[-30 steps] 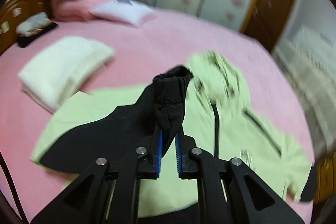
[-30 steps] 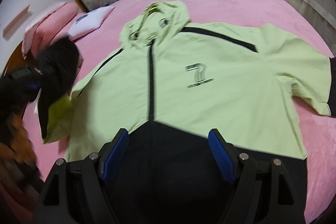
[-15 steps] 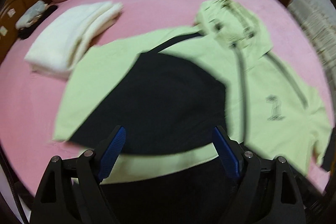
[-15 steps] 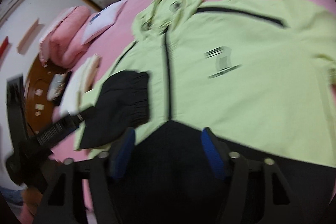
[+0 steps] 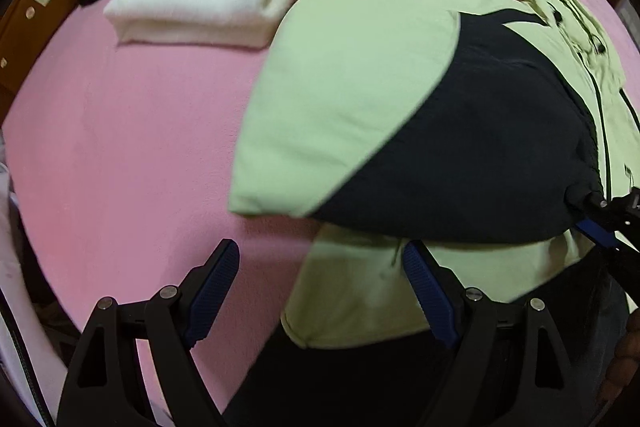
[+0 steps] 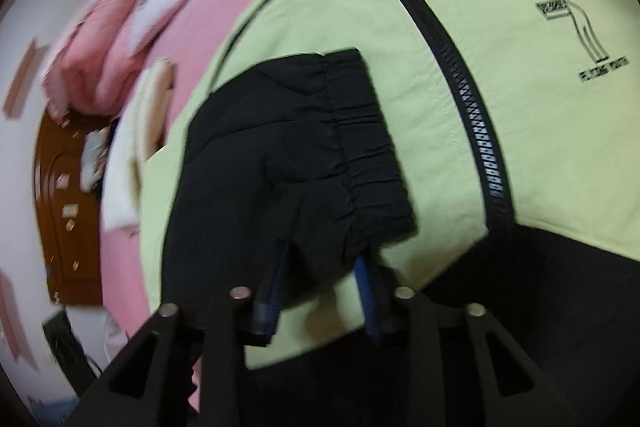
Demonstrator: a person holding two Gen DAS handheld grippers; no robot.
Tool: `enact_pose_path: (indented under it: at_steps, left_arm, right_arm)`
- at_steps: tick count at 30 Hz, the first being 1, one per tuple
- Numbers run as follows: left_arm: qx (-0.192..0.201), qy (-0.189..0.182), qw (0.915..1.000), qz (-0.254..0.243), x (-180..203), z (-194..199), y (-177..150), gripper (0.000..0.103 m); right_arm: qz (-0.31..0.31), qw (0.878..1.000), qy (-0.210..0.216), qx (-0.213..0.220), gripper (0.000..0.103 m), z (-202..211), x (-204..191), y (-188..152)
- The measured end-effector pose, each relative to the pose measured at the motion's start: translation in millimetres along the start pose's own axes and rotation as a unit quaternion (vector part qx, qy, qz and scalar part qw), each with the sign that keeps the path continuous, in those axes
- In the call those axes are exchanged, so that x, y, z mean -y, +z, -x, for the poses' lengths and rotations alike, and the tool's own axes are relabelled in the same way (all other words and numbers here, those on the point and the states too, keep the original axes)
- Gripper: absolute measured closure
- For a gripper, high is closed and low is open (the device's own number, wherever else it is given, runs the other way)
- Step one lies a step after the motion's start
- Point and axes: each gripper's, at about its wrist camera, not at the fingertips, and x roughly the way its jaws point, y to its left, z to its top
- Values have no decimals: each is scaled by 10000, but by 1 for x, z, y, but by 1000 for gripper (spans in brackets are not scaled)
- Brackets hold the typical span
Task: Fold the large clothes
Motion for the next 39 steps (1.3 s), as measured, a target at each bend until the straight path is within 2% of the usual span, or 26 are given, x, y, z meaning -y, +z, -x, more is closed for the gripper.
enact_pose_path:
  at_steps: [2,5,12,15,18,21,24,28,30,33,35,37,39]
  left_arm:
    - [-36,-128,9999,14,-5,-8,4,20]
    - [-65,-233,9997,74,-11,-19,11,20]
    - [-100,-25,9999,124,-15,-29,16,20]
    - [-28,128,9998,142,-18,-30,14,20]
    - [-12,237,9994,233,-24,-33,12,20]
    - [-1,364,9992,186,-26,-35,10,20]
    - [74,535,9985,65,-27,-35,4,20]
    - [59,598,9981,144,-37,-35,-3,20]
    - [49,583,9981,193,-43,-35,-5,20]
    - [71,667,9976,188,-54,-36,-11,21]
    - [50,794,9967,173,-51,-38,-9,27]
    - [-13,786,9967,197,-43,-41,-5,29]
    - [16,765,9968,223,-45,-40,-5,31]
  right_arm:
    - [-70,10000,27,41,98,-5,-2,7]
    - [110,9988,25,486,100,8,-14,16]
    - [506,9864,92,1564,100,87,-36,40]
    - [791,9723,-322,2176,100,131,-31,43]
    - [712,9647,-716,2431,100,158,-6,42]
    - [444,9654,-1045,2348,100,164,24,38]
    - [31,9670,-1446,2098,100,151,63,30]
    - [-485,9601,-1920,1976,100,142,102,17]
    - [-769,9583,-2000,1890,100,136,119,10]
    - [-760,9570,-2072,1883,100,130,124,3]
    - [-516,9478,-2428,2002,100,131,119,3]
    - [-421,9359,-2813,2078,100,135,115,2]
    - [-474,9357,-2888,1971,100,136,119,3]
